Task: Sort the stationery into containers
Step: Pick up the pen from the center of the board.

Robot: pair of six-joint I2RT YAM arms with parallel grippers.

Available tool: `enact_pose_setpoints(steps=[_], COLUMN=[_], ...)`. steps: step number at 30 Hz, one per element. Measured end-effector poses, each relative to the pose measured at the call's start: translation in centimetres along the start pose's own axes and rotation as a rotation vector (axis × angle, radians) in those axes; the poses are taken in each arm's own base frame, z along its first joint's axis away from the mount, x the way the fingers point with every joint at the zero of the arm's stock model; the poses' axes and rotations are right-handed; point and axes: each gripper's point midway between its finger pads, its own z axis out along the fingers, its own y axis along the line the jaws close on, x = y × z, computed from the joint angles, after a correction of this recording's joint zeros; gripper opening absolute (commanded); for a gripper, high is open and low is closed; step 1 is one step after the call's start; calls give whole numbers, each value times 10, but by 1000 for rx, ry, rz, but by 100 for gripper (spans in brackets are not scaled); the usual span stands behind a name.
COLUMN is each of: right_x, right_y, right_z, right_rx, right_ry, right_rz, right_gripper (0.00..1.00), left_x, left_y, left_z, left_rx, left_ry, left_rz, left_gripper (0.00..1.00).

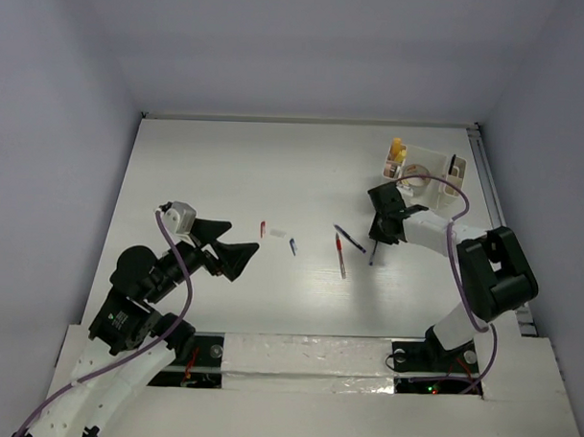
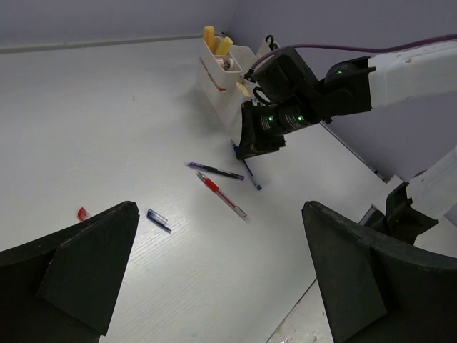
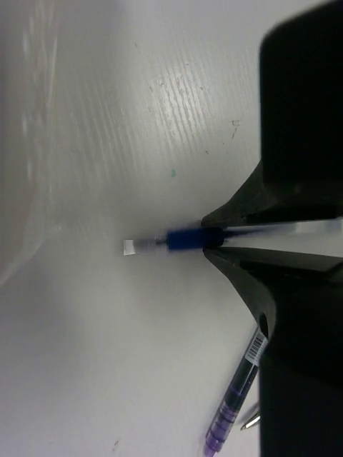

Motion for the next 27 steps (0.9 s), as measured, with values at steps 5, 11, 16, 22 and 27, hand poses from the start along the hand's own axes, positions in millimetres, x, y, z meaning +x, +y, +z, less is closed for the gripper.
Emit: enact_pose_setpoints(steps=[5, 11, 16, 22, 27], right_x=[-1, 0, 12, -7, 9], right_y=[2, 1, -10, 42, 148], right_z=[1, -1, -25, -102, -156], right_rx=[40, 45, 40, -209, -597], right_ry=[1, -9, -3, -154, -220], right_rz=[-14, -20, -58, -125, -216], right_gripper=[3, 0, 0, 0, 0], left_x=[0, 3, 16, 38, 59], left_y=[4, 9, 14, 25, 40], left_z=[0, 3, 13, 28, 39], left_rx=[-25, -45, -56, -76, -101], left_ry=[-2, 12, 73, 176, 271], left_rz=[-5, -11, -26, -57, -99], left_gripper=[99, 99, 99, 91, 80])
